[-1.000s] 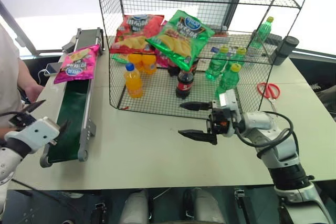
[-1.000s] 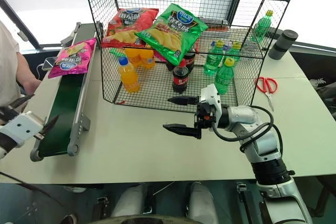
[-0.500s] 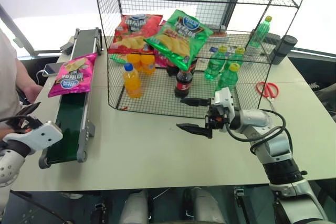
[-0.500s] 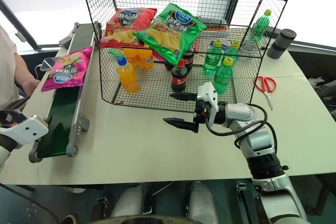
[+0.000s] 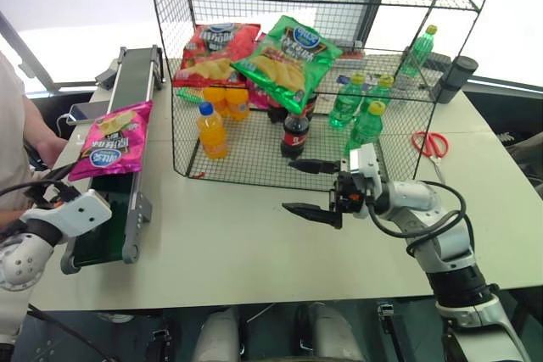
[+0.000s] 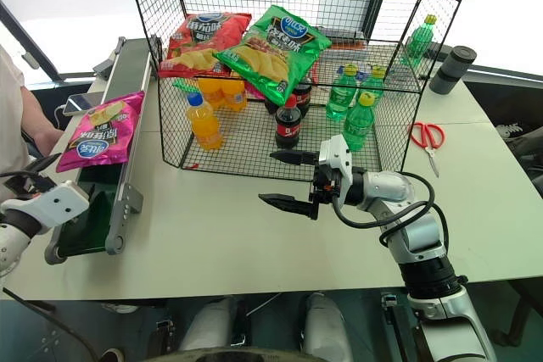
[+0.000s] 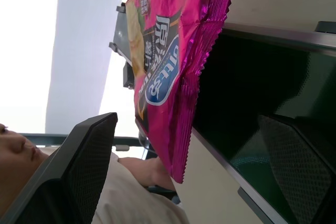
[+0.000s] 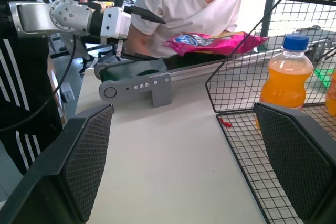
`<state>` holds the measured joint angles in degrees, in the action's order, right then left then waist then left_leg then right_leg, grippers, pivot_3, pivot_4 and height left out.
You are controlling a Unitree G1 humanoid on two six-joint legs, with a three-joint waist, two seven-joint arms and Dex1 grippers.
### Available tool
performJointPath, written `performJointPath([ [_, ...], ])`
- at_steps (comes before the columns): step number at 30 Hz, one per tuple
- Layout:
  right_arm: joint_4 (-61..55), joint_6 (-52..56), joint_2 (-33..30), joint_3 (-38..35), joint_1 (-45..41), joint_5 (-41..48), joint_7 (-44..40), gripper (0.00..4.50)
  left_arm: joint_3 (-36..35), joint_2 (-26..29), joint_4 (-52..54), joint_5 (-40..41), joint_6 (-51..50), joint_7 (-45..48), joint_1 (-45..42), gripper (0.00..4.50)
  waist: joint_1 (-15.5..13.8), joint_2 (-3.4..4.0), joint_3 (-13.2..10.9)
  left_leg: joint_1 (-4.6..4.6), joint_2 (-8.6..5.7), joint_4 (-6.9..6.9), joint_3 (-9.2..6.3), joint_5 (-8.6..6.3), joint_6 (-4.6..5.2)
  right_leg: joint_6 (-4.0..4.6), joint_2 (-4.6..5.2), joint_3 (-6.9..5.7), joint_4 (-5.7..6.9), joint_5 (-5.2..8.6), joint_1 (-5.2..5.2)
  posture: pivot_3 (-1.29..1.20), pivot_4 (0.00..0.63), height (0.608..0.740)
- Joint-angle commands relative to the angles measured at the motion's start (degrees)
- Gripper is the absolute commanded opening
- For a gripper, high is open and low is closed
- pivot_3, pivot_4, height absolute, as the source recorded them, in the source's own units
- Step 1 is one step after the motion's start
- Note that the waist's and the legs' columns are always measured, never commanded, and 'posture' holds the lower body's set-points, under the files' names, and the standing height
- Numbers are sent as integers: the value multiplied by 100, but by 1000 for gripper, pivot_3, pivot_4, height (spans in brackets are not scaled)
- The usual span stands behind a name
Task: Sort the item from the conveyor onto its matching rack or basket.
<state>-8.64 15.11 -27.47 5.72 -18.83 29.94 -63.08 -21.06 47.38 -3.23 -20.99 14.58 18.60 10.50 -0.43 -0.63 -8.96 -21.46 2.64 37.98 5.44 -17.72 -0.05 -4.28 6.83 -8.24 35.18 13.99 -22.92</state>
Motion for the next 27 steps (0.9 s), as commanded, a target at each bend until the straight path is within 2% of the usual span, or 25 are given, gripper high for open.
performJointPath([
  [1,-242,5,-9,-34,-16,-2,64,4447,21,151,-53,13,123,-81,-96,4500,0,0,0,0,0,0,0,0,0,0,0,0,0,0,0,0,150,740],
  [15,-230,-22,38,4,-82,-135,188,4447,241,175,-433,133,327,-53,-326,4500,-1,-1,1,0,0,0,4,0,0,0,0,2,1,0,-16,0,150,740],
  [18,-227,-24,40,10,-93,-167,198,4500,305,169,-481,260,363,83,-370,3666,0,-1,1,-1,1,0,8,0,0,1,-1,4,2,-1,-17,0,150,740],
  [25,-194,-102,29,-11,-100,-267,227,4500,384,232,-550,215,462,3,-432,262,-1,-2,1,-1,1,0,13,0,0,1,-2,7,5,-1,-14,0,150,740],
  [26,-188,-111,35,-10,-102,-277,228,4500,388,226,-540,208,460,-16,-444,60,-1,-2,1,-1,1,0,13,0,0,1,-2,7,5,-1,-14,0,150,740],
  [27,-190,-140,44,-5,-96,-305,244,4500,384,227,-530,193,482,-54,-454,60,-1,-2,1,0,1,0,14,0,0,1,-2,8,5,-1,-13,0,150,740],
])
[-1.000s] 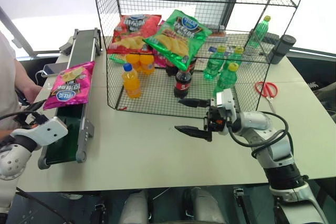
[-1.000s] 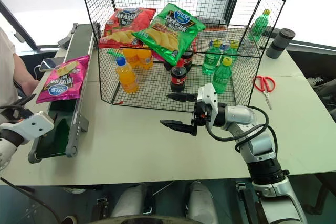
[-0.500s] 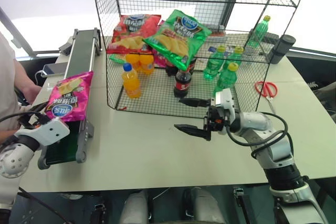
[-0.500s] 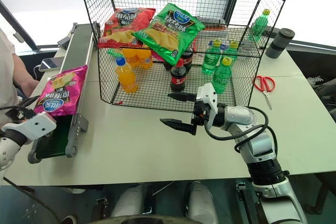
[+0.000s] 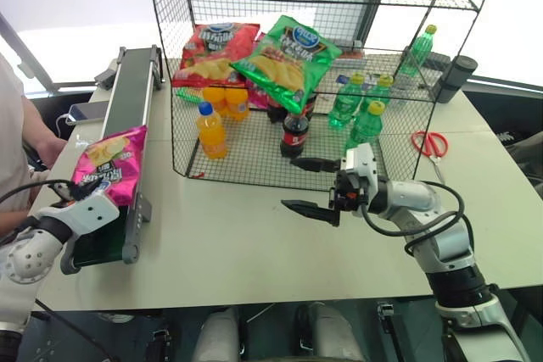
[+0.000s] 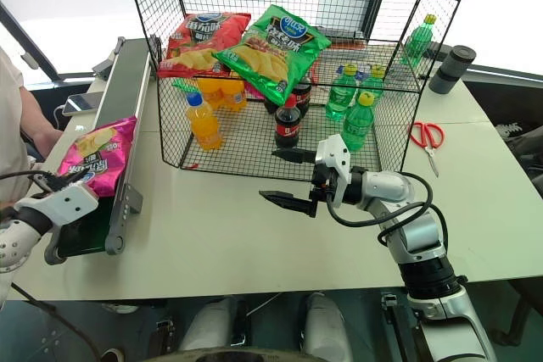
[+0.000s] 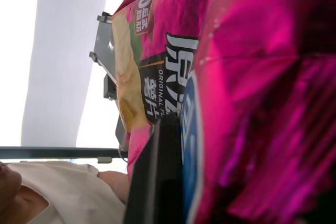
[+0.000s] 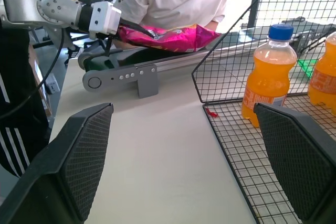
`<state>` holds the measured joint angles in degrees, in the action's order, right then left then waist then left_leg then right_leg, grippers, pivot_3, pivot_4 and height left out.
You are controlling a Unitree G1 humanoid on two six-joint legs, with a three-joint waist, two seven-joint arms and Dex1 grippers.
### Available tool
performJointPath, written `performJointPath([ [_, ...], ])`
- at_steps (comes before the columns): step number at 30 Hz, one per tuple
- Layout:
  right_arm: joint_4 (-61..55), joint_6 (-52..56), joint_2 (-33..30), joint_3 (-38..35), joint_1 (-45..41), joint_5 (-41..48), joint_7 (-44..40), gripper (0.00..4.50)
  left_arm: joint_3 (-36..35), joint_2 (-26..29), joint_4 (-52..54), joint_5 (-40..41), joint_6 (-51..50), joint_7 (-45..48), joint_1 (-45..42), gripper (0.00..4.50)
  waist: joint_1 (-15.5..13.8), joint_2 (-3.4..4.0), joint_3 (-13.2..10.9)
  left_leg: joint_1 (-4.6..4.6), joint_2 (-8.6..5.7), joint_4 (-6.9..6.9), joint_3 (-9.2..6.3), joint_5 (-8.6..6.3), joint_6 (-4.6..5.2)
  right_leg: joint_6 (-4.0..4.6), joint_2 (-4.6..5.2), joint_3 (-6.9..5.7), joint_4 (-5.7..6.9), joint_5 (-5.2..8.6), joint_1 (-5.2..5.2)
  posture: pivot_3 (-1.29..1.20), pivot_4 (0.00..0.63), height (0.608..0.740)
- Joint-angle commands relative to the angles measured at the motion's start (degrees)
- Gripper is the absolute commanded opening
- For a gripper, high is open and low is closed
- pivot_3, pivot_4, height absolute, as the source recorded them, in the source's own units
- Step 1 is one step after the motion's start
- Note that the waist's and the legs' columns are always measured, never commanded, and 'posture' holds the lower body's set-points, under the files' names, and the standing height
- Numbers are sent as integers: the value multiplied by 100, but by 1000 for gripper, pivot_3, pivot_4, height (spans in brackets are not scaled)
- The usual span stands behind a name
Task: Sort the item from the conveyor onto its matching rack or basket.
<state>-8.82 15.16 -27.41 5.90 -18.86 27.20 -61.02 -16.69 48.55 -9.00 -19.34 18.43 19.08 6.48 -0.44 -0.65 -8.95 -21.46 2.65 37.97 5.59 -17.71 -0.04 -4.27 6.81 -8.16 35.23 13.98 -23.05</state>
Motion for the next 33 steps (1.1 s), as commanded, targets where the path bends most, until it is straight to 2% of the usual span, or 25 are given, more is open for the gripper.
performJointPath([
  [1,-188,-154,41,-17,-78,-40,48,4500,-78,107,56,39,117,-138,-64,60,1,0,0,0,0,0,0,0,0,0,0,0,0,0,0,0,150,740],
  [3,-220,-169,31,-10,-45,-43,58,4500,-217,18,92,386,162,-85,-120,60,0,-1,1,0,0,0,3,0,0,0,0,0,0,0,2,0,150,740],
  [6,-200,-210,-7,-25,-29,-75,49,4500,-452,-66,195,1464,379,455,-163,60,2,-2,1,0,1,0,4,0,0,0,3,2,1,0,3,0,150,740],
  [8,-192,-201,-34,-62,-42,-73,32,4500,-708,-43,415,2736,246,1349,-67,60,7,-4,2,-1,3,0,4,0,-1,0,4,2,0,-1,2,0,150,740],
  [10,-179,-191,-61,-94,-53,-60,4,4500,-946,-3,555,3538,64,1913,-30,60,21,-3,2,-1,5,0,4,1,-1,2,4,3,0,-1,3,0,150,740],
  [14,-118,-192,-175,-165,-92,-52,-82,4500,-1837,413,1504,6042,-1871,3644,608,60,99,-4,1,0,8,0,4,2,-3,3,-1,3,0,-2,4,0,150,740],
  [15,-131,-131,-181,-191,-97,9,-85,4500,-2024,536,1656,6434,-2304,3919,758,60,116,-4,1,-1,9,0,4,2,-4,3,-2,3,-1,-1,3,0,150,740],
  [20,-537,896,-379,-289,-34,742,-148,4500,-2514,764,2395,8285,-4436,4408,1324,60,113,6,-4,3,7,0,3,2,-4,2,-13,3,-1,0,8,0,150,740],
  [22,-692,1414,-485,-371,-17,1171,-148,4500,-2467,745,2604,8716,-4957,4392,1332,60,96,4,-4,2,4,0,2,2,-4,2,-11,4,-1,0,10,0,150,740],
  [27,-830,2853,-692,-545,-90,2148,113,4500,-1370,302,3093,9767,-5899,3910,493,60,72,-2,0,6,-2,3,-11,2,-5,5,-9,3,-9,1,23,0,150,740],
  [33,-761,3442,-365,-703,-172,2594,687,4500,-545,-199,2688,10048,-6538,3923,-459,60,109,-4,2,4,1,1,-12,4,-7,5,-26,4,-4,0,20,0,150,740],
])
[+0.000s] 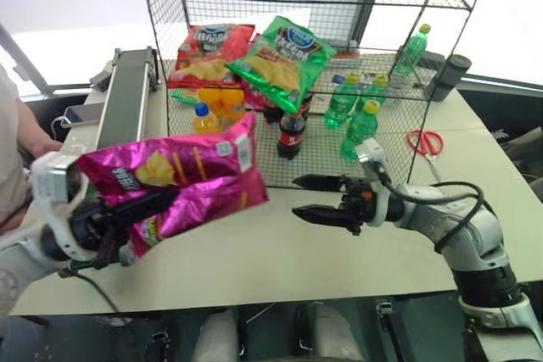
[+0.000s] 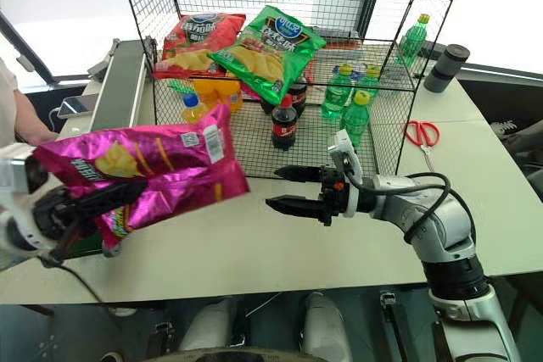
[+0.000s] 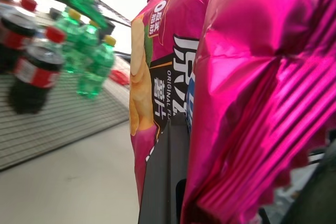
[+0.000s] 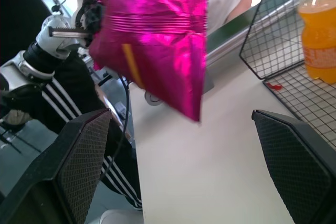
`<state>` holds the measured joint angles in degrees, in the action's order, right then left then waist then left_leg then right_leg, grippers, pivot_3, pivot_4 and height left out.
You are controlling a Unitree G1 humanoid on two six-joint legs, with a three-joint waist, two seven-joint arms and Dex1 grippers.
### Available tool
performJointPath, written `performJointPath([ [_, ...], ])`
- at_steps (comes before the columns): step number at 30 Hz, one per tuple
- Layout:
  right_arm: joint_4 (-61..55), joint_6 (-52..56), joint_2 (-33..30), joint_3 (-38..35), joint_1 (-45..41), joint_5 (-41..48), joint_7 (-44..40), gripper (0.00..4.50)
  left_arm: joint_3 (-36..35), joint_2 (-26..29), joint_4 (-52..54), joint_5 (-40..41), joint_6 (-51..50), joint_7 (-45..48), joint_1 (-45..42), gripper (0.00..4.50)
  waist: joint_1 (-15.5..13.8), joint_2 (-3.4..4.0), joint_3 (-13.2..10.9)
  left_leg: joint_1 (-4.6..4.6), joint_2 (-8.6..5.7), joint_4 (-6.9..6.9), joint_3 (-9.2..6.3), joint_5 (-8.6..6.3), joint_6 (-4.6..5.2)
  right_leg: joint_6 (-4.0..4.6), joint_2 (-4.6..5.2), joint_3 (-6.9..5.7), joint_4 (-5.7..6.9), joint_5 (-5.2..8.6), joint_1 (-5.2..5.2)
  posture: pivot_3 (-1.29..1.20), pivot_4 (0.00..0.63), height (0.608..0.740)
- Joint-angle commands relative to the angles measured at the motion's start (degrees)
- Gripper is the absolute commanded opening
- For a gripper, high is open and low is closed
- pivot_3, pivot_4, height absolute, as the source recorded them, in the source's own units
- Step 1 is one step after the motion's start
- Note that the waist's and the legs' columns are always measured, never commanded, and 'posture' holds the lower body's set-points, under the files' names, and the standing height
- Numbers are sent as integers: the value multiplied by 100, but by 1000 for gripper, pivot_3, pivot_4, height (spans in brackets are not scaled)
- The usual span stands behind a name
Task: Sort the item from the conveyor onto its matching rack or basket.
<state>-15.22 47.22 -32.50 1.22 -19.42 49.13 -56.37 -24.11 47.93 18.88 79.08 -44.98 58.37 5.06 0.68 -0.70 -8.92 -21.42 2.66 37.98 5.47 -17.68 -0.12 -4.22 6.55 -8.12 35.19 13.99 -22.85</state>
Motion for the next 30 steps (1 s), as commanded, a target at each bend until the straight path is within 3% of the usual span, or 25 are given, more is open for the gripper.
performJointPath([
  [1,-138,408,200,-329,-166,609,353,4500,287,-188,-118,255,-299,4,-448,60,-5,1,0,-1,0,0,-1,0,-1,0,-2,0,0,0,0,0,150,740],
  [6,-457,754,92,-303,-125,882,425,4500,657,-446,-305,103,-560,125,-952,60,-20,-2,1,-2,-3,2,-2,2,-3,-1,-2,3,-3,0,3,0,150,740],
  [12,-401,1454,248,-583,-379,1975,818,4500,881,-590,-568,-120,-708,313,-1287,60,-11,-1,1,-2,-2,1,-3,2,-3,-1,-4,4,-2,0,1,0,150,740],
  [22,-420,1804,209,-395,-458,2100,996,4500,1166,-796,-598,-658,-664,490,-1799,60,-16,-3,2,-5,-3,1,-4,2,-2,-1,-3,4,-4,0,2,0,150,740],
  [25,-423,1854,127,-370,-459,2042,956,3634,1240,-866,-588,-979,-504,509,-1818,0,-12,-3,2,-5,-2,1,-4,2,-2,-1,-4,4,-4,0,0,0,150,740],
  [30,-473,1771,-15,-321,-292,1844,860,1111,1151,-1036,-745,-977,-565,387,-1953,0,-28,-5,3,-7,-3,1,-5,1,-2,-1,-3,4,-7,0,2,0,150,740],
])
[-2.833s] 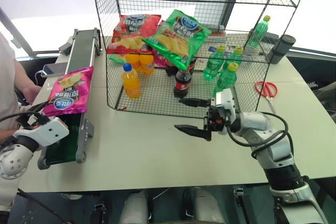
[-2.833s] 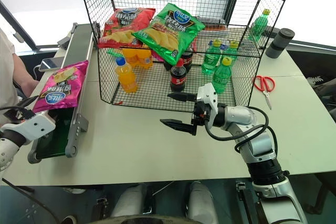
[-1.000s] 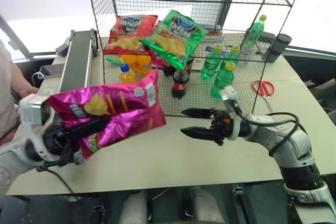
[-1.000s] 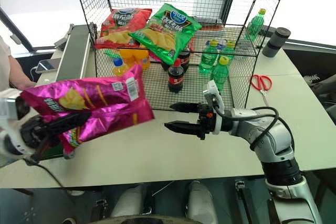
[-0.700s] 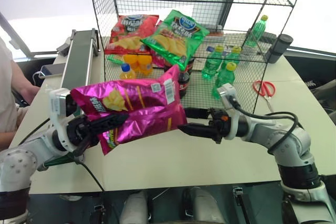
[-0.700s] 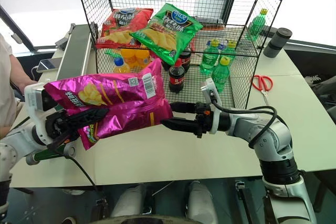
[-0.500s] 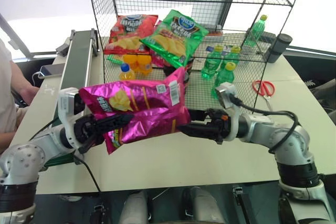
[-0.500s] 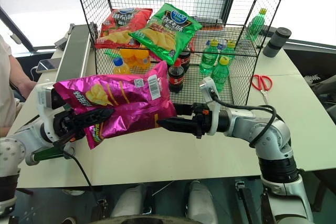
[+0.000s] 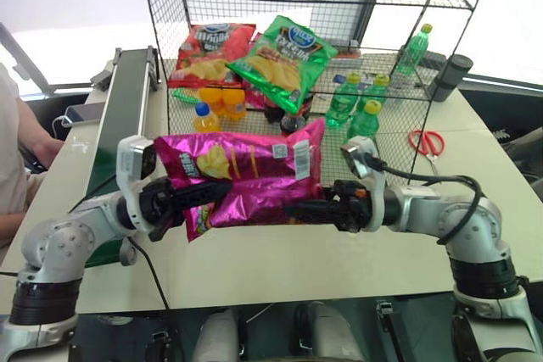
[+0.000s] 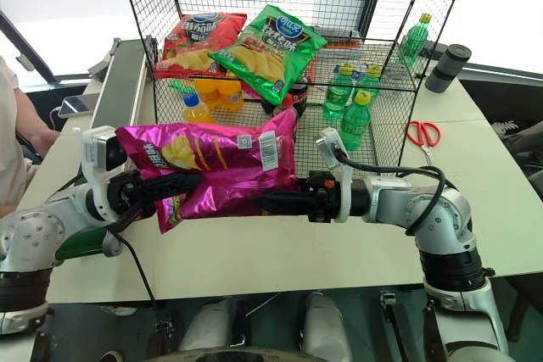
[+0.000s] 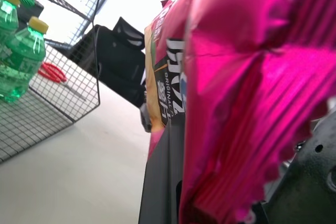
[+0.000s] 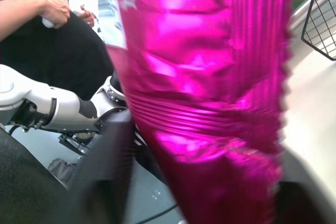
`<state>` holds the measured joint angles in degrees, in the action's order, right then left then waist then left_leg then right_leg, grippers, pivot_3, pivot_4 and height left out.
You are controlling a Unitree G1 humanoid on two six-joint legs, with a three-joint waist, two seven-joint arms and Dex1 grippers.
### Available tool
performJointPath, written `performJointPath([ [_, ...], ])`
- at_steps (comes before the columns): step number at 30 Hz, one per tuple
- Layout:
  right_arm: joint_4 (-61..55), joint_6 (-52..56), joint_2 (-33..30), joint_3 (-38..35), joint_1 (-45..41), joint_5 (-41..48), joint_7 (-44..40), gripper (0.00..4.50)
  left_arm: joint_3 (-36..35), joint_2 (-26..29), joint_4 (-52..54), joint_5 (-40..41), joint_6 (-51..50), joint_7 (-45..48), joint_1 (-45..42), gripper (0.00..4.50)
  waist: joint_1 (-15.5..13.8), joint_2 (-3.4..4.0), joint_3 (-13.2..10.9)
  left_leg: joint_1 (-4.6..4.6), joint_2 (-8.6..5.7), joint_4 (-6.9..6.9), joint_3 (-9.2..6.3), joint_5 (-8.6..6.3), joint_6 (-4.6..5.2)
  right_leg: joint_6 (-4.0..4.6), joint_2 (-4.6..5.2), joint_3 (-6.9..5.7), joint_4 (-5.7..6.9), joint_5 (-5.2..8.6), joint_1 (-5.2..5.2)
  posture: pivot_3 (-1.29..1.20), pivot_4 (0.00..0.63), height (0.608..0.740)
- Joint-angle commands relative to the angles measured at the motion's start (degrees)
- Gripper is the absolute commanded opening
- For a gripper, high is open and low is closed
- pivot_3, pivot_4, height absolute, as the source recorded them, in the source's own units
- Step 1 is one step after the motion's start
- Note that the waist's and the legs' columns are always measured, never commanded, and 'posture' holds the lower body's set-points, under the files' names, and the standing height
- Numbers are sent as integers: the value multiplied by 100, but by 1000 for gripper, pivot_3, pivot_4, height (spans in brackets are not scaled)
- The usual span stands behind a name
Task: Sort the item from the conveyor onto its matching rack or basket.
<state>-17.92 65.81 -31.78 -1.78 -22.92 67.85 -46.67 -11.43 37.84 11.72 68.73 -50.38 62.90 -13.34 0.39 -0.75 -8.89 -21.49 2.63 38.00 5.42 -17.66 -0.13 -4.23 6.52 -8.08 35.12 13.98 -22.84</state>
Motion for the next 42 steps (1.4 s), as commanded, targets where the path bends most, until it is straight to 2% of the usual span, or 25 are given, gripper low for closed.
performJointPath([
  [1,-222,-182,-137,-15,91,-139,-144,504,-155,-37,-88,70,-69,-152,-147,0,5,0,0,0,-1,0,0,0,0,0,1,0,0,0,0,0,150,740],
  [2,-233,-254,-173,-8,113,-217,-167,82,-181,-42,-123,60,-91,-207,-169,0,8,0,0,0,-1,0,0,0,0,0,1,0,0,0,-1,0,150,740],
  [3,-248,-358,-210,-43,145,-294,-189,34,-188,-20,-148,30,-109,-191,-159,0,10,0,0,-1,-1,0,0,0,1,0,1,0,0,0,-1,0,150,740],
  [4,-267,-469,-264,-81,184,-386,-228,0,-185,24,-173,40,-193,-174,-139,579,11,0,0,0,0,0,0,0,1,0,1,0,0,0,-1,0,150,740],
  [6,-334,-665,-409,-252,337,-491,-280,0,-181,90,-147,-23,-201,-40,-38,1332,6,0,0,0,0,-1,0,0,1,-1,0,0,0,0,-2,0,150,740],
  [9,-541,-944,-646,-632,712,-598,-259,0,-171,147,-117,-173,-110,80,64,2712,-10,1,-1,-3,-1,-1,0,-1,1,-1,2,0,-3,0,-3,0,150,740],
  [12,-857,-1252,-968,-1178,1303,-707,-371,0,-148,136,-197,-440,69,143,101,4411,-78,1,-1,-3,-1,-1,2,-2,2,-1,2,0,-6,1,-3,0,150,740],
  [16,-1028,-1544,-1346,-1996,2059,-754,-454,0,-119,-6,-396,-846,464,188,20,4411,-125,1,-1,-4,-1,-2,2,-2,3,-1,3,0,-10,1,-3,0,150,740],
  [19,-926,-1889,-1401,-2634,2290,-879,-339,0,-29,-168,-577,-1162,773,207,-135,4411,-126,-1,-2,-3,-2,-1,3,-2,3,0,5,0,-13,1,-1,0,150,740],
  [22,-823,-2668,-1219,-3094,2144,-1230,-231,0,104,-345,-694,-1450,1022,240,-287,4411,-113,-1,-2,-3,-2,-1,3,-3,4,0,4,1,-13,1,-1,0,150,740],
  [24,-808,-2794,-1263,-3288,2069,-1199,-207,0,220,-469,-766,-1730,1298,229,-383,4411,-113,1,-2,-3,-1,-1,3,-2,3,-1,2,1,-13,1,-2,0,150,740],
  [28,-630,-3500,-1356,-3422,1702,-1728,-116,0,401,-713,-870,-2259,1878,190,-531,4411,-115,0,-2,-2,0,-2,4,-2,4,-1,-1,2,-11,1,-2,0,150,740],
  [34,174,-5834,-1370,-2713,1046,-4013,98,0,286,-1095,-876,-2584,2489,-108,-704,4411,-112,0,-2,0,-1,-1,10,-2,4,-2,0,5,-11,1,-1,0,150,740],
  [36,602,-7068,-1465,-2339,952,-5081,193,0,229,-1166,-867,-2652,2632,-238,-723,4411,-110,0,-2,-1,-1,-1,13,-1,3,-3,0,5,-10,0,-2,0,150,740],
  [38,888,-7606,-1435,-2123,774,-5550,376,0,239,-1167,-853,-2716,2724,-262,-721,4411,-100,1,-3,1,-1,-1,17,0,1,-4,0,6,-8,1,-2,0,150,740],
  [42,1735,-8763,-1808,-1535,257,-7508,1413,0,152,-1180,-641,-2649,2745,-389,-625,4411,-79,5,-6,6,0,-2,31,26,-42,-5,1,14,-2,0,-6,0,150,740],
])
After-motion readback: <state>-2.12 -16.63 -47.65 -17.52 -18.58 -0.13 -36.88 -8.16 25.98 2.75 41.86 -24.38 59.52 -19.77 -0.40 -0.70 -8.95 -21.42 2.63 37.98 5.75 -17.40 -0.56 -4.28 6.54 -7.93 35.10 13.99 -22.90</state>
